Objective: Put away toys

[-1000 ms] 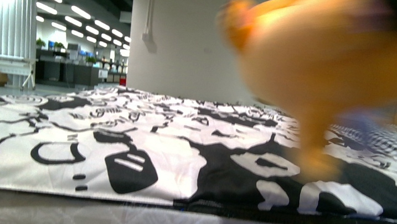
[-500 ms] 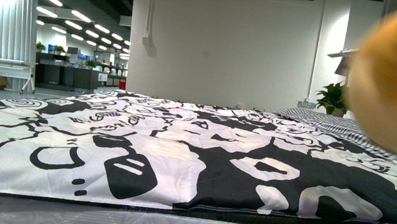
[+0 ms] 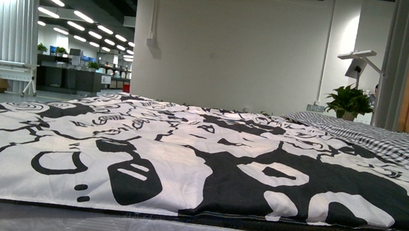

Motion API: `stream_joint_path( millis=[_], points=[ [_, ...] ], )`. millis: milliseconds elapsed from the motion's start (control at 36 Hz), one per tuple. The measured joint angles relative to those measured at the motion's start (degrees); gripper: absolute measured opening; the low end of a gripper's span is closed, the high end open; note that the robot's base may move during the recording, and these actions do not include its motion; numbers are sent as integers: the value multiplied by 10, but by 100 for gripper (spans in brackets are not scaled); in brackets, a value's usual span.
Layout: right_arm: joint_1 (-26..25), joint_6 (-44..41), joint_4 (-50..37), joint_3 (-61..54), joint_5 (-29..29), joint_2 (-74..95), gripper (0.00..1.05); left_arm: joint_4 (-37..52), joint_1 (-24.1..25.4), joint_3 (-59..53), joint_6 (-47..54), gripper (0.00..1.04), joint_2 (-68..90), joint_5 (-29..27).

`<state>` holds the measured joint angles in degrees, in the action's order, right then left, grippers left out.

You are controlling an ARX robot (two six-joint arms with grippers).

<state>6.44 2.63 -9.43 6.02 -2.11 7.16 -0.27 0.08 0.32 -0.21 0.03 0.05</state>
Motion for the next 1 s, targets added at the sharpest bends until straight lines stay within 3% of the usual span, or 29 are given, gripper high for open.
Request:
stream_joint_path(
  millis=[1000],
  points=[
    [6,-13,-3,-1,-2,-3,9,0,-1,0,0,99,0,-1]
  ],
)
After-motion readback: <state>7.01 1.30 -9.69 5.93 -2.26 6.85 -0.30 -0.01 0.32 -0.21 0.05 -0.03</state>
